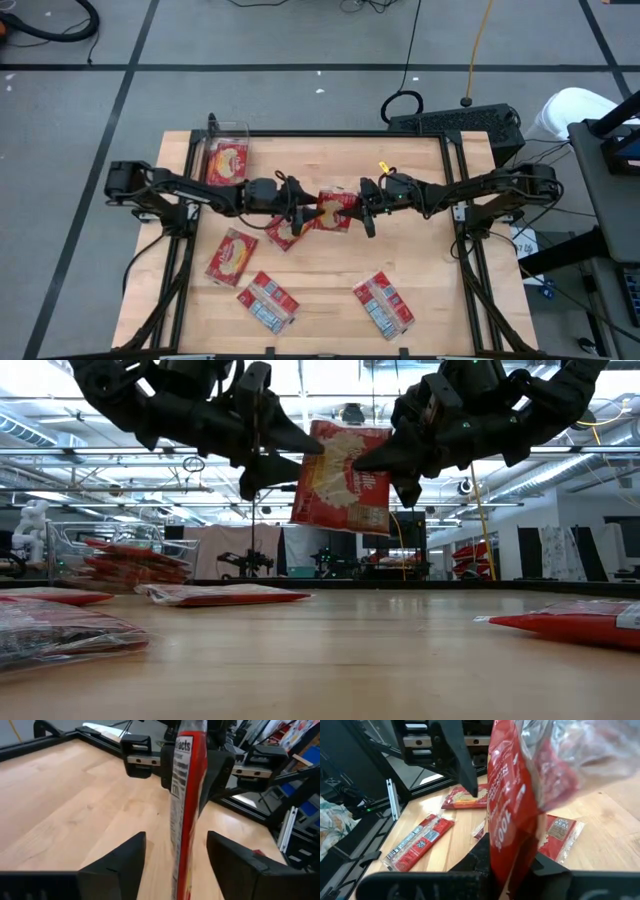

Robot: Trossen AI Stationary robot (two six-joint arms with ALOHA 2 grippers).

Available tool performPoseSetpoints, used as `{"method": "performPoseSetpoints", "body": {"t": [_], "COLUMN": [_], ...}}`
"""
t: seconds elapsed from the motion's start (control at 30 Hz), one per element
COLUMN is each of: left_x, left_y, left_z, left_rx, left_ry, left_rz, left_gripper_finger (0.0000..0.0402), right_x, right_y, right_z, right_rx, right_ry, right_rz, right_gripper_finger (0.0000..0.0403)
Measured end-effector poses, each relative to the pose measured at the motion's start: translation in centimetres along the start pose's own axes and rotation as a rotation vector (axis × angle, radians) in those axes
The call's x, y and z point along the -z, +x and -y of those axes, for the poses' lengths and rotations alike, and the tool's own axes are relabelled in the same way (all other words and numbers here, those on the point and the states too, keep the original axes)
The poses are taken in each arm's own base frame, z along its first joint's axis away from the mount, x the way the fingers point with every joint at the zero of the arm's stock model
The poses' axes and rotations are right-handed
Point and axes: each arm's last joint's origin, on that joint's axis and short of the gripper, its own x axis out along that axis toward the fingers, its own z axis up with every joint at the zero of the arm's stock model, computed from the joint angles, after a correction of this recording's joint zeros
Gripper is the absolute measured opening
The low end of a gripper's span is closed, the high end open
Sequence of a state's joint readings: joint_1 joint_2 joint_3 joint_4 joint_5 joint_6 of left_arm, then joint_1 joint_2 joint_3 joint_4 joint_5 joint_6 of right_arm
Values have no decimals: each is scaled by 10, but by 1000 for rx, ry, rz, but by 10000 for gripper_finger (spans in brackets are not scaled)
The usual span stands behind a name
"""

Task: Sort popcorn bags into baskets
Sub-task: Put the red popcorn bag into the transparent bin

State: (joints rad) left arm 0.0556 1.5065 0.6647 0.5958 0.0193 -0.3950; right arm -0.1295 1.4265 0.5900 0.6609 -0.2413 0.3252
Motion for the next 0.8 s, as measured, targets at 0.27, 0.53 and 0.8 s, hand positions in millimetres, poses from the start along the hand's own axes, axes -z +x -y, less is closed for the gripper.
{"method": "performPoseSetpoints", "body": {"t": [0.27,0.53,0.8], "left_x": [1,-1,-12], "left_y": [2,2,-8], "left_z": [-3,-2,-1], "left_rx": [-7,4,12], "left_ry": [35,51,58], "left_rz": [4,22,41], "left_gripper_finger": [98,22,10], "right_x": [0,-1,-8], "right_y": [0,0,-6], "right_z": [1,1,6], "right_rx": [7,14,49], "right_ry": [-13,-26,-25], "right_rz": [3,10,42], "right_gripper_finger": [24,38,91]}}
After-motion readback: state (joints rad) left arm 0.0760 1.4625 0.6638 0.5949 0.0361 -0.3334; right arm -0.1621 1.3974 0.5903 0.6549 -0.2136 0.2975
